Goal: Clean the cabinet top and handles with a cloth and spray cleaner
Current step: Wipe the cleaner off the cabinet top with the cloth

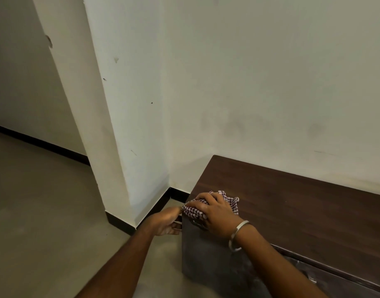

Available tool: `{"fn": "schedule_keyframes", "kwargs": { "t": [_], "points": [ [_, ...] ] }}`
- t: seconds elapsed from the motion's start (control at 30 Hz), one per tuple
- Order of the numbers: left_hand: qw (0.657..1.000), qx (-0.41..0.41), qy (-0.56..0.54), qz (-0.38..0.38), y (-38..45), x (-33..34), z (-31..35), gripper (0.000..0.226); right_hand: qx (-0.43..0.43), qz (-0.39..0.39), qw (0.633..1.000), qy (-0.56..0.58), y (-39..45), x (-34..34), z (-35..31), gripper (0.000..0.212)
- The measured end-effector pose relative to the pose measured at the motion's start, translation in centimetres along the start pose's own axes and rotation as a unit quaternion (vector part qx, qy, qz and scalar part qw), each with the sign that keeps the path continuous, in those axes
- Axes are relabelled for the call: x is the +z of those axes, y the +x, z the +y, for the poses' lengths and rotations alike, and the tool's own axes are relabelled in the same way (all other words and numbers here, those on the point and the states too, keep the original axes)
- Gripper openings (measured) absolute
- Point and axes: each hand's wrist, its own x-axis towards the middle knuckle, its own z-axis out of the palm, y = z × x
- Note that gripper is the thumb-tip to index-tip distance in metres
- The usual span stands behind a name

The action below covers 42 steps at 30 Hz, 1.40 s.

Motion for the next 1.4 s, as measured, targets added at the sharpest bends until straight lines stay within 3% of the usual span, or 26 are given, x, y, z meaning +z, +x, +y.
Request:
{"fn": "schedule_keyframes", "kwargs": {
  "t": [0.33, 0.53, 0.8, 1.1, 1.4],
  "points": [
    [1.000, 0.006, 0.009, 0.003, 0.6, 0.0, -0.8, 0.034, 0.014, 0.014, 1.000, 0.015, 0.7, 0.5, -1.3, 0.055],
    [0.999, 0.018, -0.051, 0.003, 0.5, -0.2, -0.4, 0.031, -0.004, 0.008, 1.000, 0.020, -1.5, 0.0, 0.5, 0.055],
    [0.996, 0.048, -0.062, 0.042, 0.7, 0.3, 1.1, 0.032, 0.033, 0.015, 0.999, 0.032, -2.7, -0.5, 2.5, 0.051],
    [0.993, 0.081, 0.000, 0.087, 1.1, 1.3, 2.8, 0.033, 0.104, 0.010, 0.994, 0.007, -5.3, -1.2, 7.2, 0.053],
    [0.985, 0.058, 0.085, 0.138, 2.0, 2.4, 4.2, 0.034, 0.200, -0.003, 0.980, 0.002, -6.9, -2.5, 13.4, 0.053]
  ]
}}
